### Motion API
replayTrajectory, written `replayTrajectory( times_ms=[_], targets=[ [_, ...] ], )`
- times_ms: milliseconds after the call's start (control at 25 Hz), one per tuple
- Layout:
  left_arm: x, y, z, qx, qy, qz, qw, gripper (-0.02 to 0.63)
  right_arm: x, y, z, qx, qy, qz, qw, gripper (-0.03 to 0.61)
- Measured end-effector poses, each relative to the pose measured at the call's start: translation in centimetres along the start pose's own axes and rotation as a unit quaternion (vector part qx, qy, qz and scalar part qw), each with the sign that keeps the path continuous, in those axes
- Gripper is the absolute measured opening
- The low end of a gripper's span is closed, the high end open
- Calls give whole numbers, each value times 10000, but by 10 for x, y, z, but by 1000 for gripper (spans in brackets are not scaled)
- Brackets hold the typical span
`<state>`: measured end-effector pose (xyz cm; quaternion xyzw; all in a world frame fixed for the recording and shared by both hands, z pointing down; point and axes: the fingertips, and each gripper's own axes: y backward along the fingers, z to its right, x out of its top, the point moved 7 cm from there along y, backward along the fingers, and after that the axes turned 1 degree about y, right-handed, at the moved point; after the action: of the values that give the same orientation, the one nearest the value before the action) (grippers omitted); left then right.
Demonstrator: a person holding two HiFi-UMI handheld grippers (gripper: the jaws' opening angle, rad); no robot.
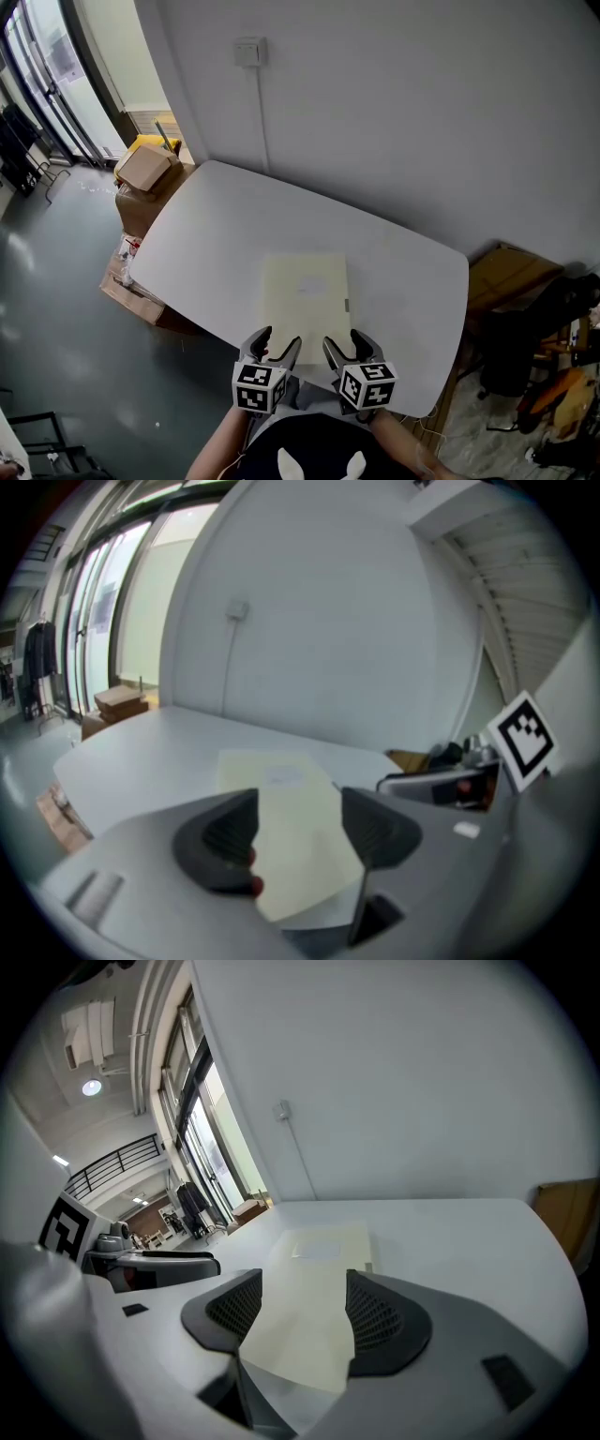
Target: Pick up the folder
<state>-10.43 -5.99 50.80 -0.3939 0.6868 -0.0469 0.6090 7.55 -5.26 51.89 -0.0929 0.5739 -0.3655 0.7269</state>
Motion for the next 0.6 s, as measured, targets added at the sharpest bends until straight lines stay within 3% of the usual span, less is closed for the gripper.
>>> replayTrajectory(
  times_ms=[600],
  targets=[
    [-8,-27,-10,322,237,-320,9987,288,-2,-28,31,232,-301,-265,9989,267]
  ],
)
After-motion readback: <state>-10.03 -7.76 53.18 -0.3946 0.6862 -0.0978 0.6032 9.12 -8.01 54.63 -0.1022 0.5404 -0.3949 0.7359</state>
